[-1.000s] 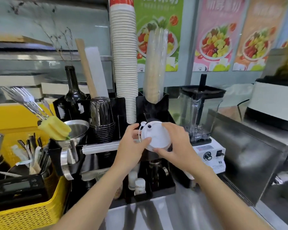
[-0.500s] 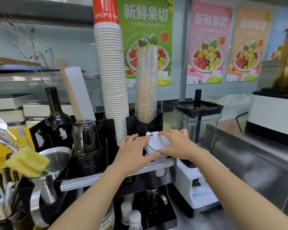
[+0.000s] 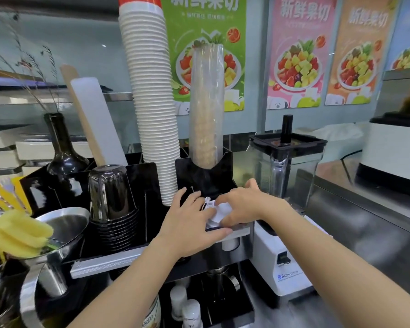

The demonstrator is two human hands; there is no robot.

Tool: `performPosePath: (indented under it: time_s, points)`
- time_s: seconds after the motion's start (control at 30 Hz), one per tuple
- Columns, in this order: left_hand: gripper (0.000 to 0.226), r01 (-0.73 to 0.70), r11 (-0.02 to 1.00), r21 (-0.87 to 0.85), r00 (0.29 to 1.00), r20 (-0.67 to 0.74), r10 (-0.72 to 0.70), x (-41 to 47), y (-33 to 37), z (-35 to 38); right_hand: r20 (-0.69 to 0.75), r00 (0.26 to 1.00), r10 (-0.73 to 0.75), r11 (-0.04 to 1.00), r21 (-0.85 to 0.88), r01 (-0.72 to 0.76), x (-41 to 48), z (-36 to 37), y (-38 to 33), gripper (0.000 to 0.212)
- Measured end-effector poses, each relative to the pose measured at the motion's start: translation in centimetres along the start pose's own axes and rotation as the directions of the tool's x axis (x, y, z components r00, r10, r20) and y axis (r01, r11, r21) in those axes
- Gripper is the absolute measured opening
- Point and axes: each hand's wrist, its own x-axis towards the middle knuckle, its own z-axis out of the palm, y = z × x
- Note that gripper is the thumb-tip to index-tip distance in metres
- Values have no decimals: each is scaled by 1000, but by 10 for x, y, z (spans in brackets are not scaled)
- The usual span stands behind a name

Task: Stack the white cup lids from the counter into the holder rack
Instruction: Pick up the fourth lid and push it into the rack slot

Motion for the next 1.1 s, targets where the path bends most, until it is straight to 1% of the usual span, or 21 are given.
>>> performPosePath:
  time_s: [0.13, 0.2, 0.27, 0.37, 0.5, 0.6, 0.7, 0.8, 0.9, 0.93, 1.1]
  points:
    - [74, -28, 999, 35, 998, -52, 30, -1, 0, -1, 154, 987, 45, 997, -67, -35, 7, -8, -6, 43]
    - [75, -28, 999, 39, 999, -40, 29, -1, 1, -2, 214, 975, 61, 995, -85, -44, 10, -11, -7, 43]
    - [77, -25, 999, 35, 1000, -10, 25, -1, 1, -1, 243, 967, 73, 995, -89, -53, 12, -10, -6, 43]
    - [76, -27, 998, 49, 1000, 8, 27, -2, 1, 0, 238, 969, 66, 997, -56, -54, 12, -6, -1, 43]
    - [66, -3, 1000, 25, 999, 38, 2, -3, 3, -2, 239, 969, 66, 998, -33, -60, 10, -6, -1, 51]
    - [63, 9, 1000, 20, 999, 47, -10, -3, 5, -4, 267, 962, 56, 998, -8, -56, 10, -8, -7, 43]
    - [63, 0, 1000, 27, 999, 40, -1, -4, 5, -6, 289, 955, 73, 997, -4, -75, 13, -5, -12, 40]
    - [66, -21, 999, 33, 1000, 21, 20, -5, 4, -4, 286, 956, 72, 995, 50, -90, 17, -2, -8, 38]
    - [77, -47, 998, 39, 998, 40, 45, -4, 1, -1, 314, 948, 59, 995, 63, -83, 19, -3, -4, 43]
    - [77, -52, 998, 32, 998, 45, 50, -3, 0, -1, 314, 948, 57, 995, 62, -80, 19, -3, -4, 45]
    - [66, -42, 999, -19, 992, 120, 44, -1, -1, -2, 317, 947, 56, 995, 64, -80, 20, -5, -6, 49]
